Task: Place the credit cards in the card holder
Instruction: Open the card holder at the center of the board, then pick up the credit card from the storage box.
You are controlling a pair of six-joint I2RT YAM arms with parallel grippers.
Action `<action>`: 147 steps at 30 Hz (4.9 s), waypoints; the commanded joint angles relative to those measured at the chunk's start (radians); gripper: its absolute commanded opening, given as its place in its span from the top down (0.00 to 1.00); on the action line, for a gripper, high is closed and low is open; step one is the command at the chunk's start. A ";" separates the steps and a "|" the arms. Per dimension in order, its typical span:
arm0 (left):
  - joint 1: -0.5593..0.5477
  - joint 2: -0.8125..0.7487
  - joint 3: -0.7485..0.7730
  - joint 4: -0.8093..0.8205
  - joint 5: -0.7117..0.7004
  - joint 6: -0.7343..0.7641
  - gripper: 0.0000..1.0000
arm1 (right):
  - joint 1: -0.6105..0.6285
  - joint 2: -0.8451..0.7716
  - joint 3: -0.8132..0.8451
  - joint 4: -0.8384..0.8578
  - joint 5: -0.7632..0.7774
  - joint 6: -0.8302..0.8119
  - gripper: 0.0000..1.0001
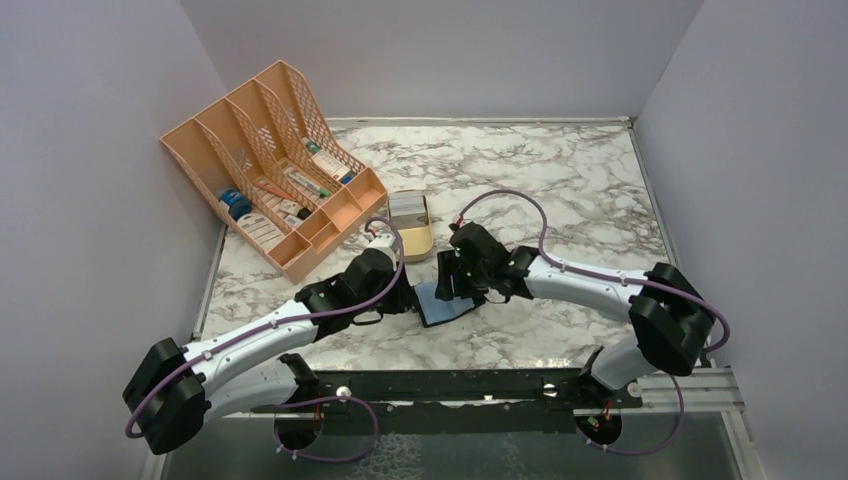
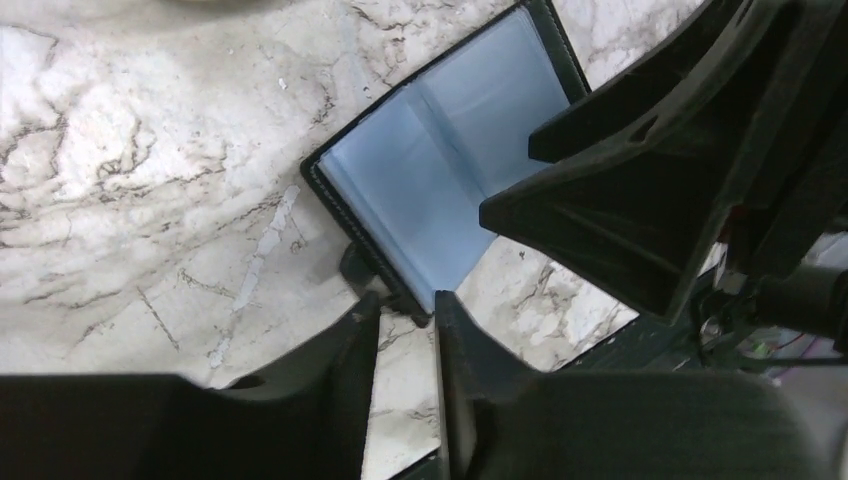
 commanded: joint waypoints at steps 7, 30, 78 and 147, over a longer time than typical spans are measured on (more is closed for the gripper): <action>0.053 -0.043 0.104 -0.136 -0.130 0.062 0.36 | 0.011 0.079 -0.049 0.059 0.095 -0.032 0.42; 0.463 0.439 0.599 -0.206 0.185 0.505 0.46 | 0.081 0.121 -0.064 0.053 0.244 -0.075 0.37; 0.333 0.875 0.748 -0.001 0.078 1.585 0.30 | 0.105 0.153 -0.032 0.005 0.251 -0.065 0.32; 0.288 0.772 0.747 -0.057 0.037 1.587 0.83 | 0.105 0.117 -0.052 0.004 0.244 -0.054 0.34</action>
